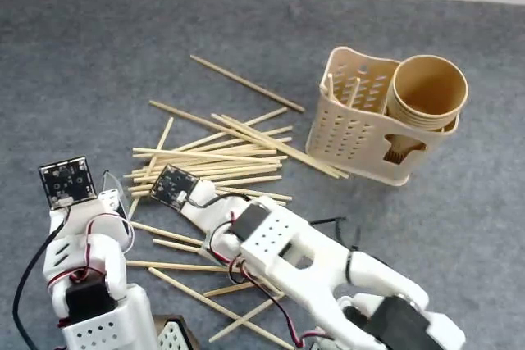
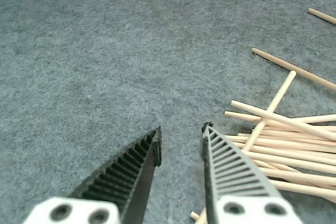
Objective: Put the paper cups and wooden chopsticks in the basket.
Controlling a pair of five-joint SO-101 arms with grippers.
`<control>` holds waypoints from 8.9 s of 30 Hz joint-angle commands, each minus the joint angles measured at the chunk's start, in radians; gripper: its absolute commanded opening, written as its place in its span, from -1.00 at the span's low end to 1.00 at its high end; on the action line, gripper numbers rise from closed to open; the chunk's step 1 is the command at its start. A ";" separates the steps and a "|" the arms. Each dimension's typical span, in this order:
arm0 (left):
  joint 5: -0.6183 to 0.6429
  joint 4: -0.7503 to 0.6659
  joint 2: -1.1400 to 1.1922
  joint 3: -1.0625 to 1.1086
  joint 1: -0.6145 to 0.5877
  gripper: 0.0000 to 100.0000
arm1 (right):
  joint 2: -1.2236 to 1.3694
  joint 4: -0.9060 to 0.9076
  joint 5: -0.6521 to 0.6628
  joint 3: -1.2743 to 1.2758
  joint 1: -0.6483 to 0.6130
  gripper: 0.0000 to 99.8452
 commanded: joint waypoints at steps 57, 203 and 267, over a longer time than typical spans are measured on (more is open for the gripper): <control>0.011 -0.018 -0.013 -0.008 -0.015 -0.72 | -0.260 0.147 0.057 -0.084 0.248 -0.99; 0.011 -0.032 -0.012 -0.008 -0.022 -0.72 | -0.231 0.061 -0.021 0.067 -0.065 -0.81; -0.500 0.390 0.024 -0.314 0.541 -0.78 | -1.523 0.222 -0.112 0.358 0.596 -0.99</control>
